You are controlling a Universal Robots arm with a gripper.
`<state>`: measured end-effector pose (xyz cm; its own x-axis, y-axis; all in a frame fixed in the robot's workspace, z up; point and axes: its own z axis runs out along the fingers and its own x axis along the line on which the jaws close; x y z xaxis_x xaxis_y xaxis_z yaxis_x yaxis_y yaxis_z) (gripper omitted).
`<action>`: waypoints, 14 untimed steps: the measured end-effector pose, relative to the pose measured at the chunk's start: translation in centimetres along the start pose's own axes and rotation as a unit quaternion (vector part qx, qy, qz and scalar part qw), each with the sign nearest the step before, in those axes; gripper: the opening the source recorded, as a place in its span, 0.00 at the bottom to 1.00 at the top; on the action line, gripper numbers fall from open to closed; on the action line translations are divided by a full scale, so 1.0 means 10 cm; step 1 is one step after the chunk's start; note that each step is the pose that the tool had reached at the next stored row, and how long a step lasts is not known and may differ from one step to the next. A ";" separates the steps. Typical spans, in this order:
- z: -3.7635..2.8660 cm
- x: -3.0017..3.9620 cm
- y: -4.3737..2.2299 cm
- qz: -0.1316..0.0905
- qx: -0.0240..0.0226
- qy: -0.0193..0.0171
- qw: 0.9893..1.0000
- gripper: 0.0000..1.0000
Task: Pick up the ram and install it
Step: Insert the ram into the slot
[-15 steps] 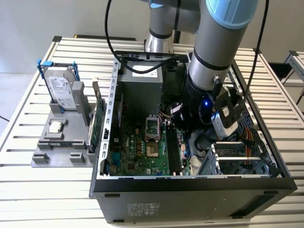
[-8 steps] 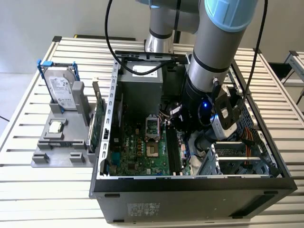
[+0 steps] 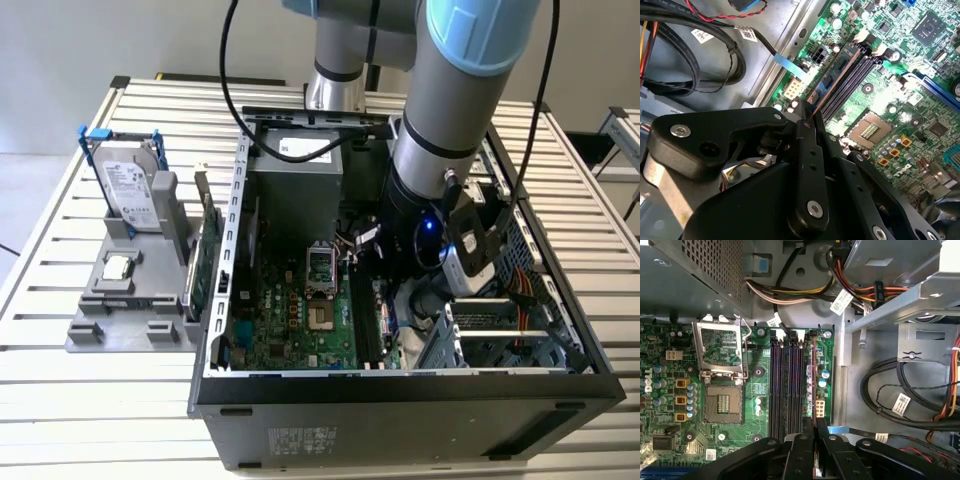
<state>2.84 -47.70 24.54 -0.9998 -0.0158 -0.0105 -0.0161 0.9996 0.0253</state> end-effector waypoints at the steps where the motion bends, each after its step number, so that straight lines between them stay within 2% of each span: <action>1: 0.005 0.003 0.000 0.000 0.000 0.000 1.000 0.00; 9: 0.051 0.018 -0.001 0.000 0.000 0.000 1.000 0.00; 14: 0.110 0.023 -0.002 0.000 0.000 0.000 1.000 0.00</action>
<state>2.62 -47.70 23.43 -0.9998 -0.0158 -0.0104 -0.0161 0.9995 0.0254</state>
